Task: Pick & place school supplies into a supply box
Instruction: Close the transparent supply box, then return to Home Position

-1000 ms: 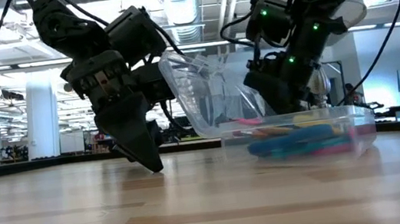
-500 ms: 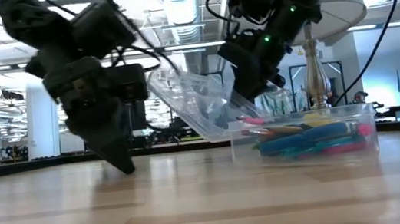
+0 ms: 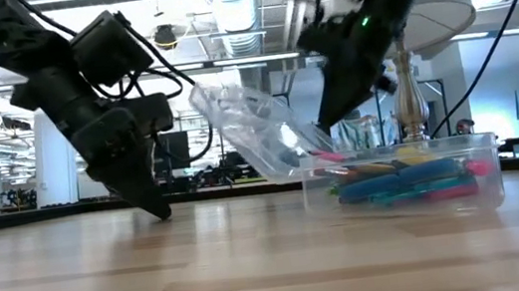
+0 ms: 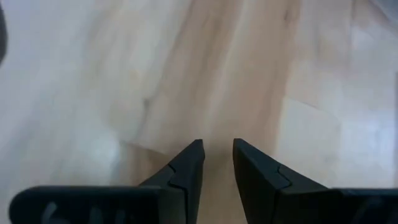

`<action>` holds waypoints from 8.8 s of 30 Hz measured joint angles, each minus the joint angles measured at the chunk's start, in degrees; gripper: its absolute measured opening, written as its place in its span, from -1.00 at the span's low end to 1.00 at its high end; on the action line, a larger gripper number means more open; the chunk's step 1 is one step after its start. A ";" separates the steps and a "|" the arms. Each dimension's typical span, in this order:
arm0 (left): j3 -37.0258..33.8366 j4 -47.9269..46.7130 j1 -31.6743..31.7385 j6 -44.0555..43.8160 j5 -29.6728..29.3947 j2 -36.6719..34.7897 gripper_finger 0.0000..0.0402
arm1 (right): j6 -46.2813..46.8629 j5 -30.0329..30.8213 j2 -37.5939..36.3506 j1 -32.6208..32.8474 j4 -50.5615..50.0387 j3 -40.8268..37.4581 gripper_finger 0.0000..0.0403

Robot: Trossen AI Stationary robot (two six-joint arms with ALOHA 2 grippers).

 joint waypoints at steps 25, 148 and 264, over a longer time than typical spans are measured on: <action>10.71 10.06 10.74 14.56 19.43 13.11 -0.61 | 40.89 4.32 -10.13 43.86 -30.16 -0.07 -0.73; 18.10 10.18 1.36 6.11 12.63 13.47 -0.74 | 2.48 -7.51 6.70 10.16 -11.25 -1.84 -0.73; 17.73 10.24 1.06 8.97 7.49 -7.04 -0.97 | -9.55 1.53 -17.21 12.29 -5.81 -1.88 -0.73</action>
